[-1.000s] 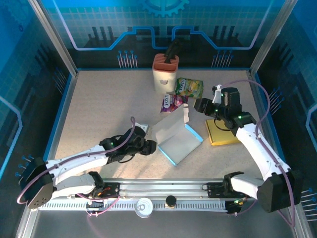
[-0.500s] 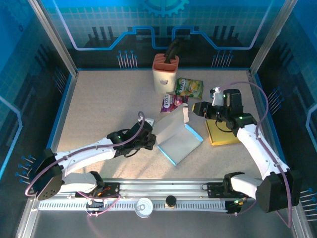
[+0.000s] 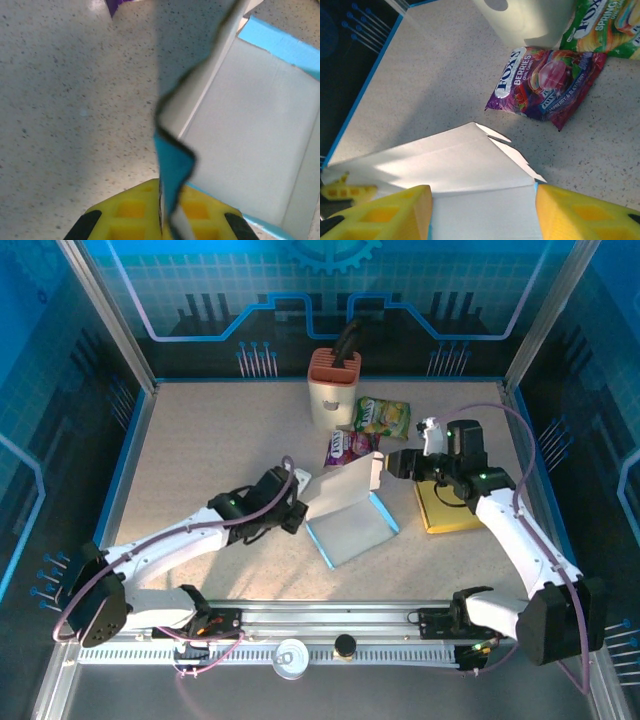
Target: Fold the paper box
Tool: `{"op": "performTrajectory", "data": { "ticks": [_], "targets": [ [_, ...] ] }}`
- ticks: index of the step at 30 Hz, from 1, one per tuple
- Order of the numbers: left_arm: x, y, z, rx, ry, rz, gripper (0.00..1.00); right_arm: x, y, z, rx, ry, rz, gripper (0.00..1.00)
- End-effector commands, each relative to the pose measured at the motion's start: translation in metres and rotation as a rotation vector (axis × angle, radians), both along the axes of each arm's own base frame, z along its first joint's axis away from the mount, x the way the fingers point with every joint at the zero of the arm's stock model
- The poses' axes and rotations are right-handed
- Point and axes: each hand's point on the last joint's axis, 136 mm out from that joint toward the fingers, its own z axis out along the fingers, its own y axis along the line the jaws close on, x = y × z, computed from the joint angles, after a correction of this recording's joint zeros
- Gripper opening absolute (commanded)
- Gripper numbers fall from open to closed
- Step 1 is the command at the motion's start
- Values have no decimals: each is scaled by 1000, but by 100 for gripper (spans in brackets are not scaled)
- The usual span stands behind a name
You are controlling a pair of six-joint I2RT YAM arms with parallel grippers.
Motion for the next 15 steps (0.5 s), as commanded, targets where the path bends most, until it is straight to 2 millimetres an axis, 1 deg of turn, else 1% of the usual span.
{"op": "performTrajectory", "data": {
  "ticks": [1, 3, 6, 9, 11, 15],
  "targets": [
    [5, -2, 16, -11, -7, -129, 0, -5, 9, -19, -110, -25, 89, 58],
    [12, -2, 18, -16, -8, -124, 0, -2, 7, -30, -166, -15, 82, 58],
    [21, -1, 15, 10, 2, -120, 0, 8, 4, -46, -252, -15, 54, 61],
    [24, 0, 11, 28, 17, -125, 0, 21, 8, -52, -273, -28, 66, 61],
    [25, 4, 8, 37, 23, -122, 0, 31, 5, -57, -307, -25, 55, 61],
    [29, 10, 10, 14, 23, -105, 0, 47, 11, -61, -320, -44, 92, 63]
  ]
}}
